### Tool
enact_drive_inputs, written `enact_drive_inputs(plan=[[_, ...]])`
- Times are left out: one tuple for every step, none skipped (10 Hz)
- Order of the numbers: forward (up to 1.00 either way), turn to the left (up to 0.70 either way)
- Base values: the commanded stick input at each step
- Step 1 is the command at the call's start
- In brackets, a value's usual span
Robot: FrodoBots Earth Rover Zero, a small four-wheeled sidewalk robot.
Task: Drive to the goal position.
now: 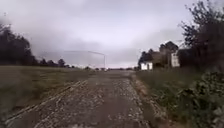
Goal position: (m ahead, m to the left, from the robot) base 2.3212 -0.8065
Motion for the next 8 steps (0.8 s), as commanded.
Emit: enact_drive_inputs(plan=[[0.7,0.0],[0.7,0.0],[0.7,0.0],[0.7,0.0],[0.7,0.0],[0.7,0.0],[0.7,0.0],[0.7,0.0]])
